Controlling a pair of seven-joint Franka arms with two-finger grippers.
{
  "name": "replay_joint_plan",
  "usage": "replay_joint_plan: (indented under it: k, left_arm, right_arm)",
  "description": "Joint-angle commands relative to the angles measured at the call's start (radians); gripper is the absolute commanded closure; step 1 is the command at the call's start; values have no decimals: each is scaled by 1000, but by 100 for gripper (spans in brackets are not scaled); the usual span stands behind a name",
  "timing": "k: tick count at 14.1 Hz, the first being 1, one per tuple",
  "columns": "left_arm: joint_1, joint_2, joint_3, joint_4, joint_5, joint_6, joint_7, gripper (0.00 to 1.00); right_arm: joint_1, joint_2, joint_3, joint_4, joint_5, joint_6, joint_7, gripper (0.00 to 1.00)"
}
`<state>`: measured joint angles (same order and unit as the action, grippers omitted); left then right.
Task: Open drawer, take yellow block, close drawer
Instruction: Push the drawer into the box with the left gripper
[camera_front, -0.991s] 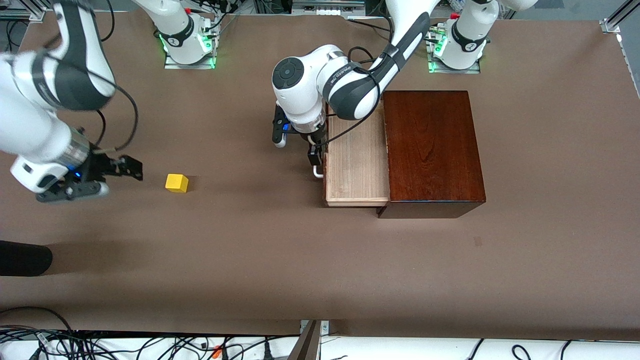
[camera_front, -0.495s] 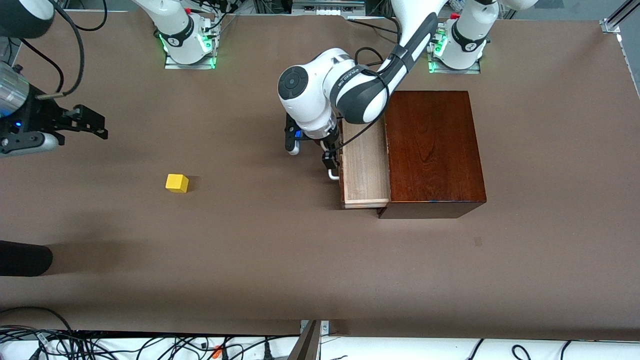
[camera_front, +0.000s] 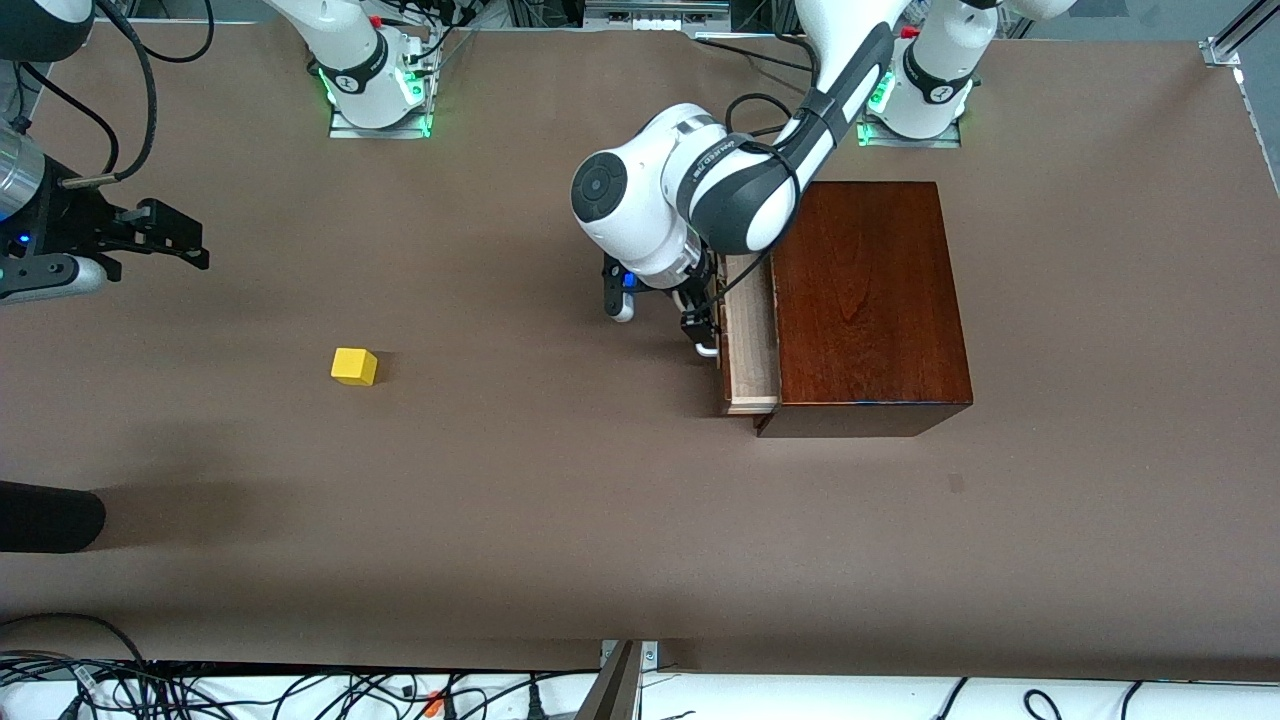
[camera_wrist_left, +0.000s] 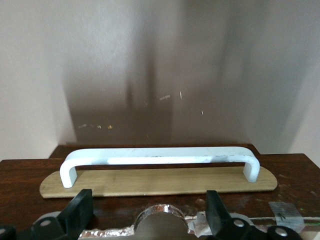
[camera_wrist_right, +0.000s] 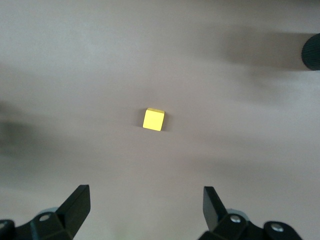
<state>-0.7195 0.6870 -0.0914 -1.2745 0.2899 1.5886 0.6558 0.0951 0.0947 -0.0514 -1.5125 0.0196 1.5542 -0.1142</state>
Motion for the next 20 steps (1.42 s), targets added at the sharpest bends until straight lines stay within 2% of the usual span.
replay_joint_plan:
  k: [1,9,14,17,20]
  left_arm:
    - [17,-29,10,-26,40,-44,24,0]
    - [86,-29,10,-48,64,-101,62,0]
    - [92,-29,9,-46,83,-133,61,0]
    - [80,-27,-2,-26,60,-92,35,0]
    - [61,-27,-10,52,-6,-58,-88,0]
  right_arm:
    - [2,-9,13,25,-20,-33,-1,0]
    - [2,-18,15,25,-9,-42,11,0]
    - [2,-18,13,25,-6,-34,7,0]
    - [2,-18,11,25,-6,-33,7,0]
    - [2,-18,5,25,-6,-32,5,0]
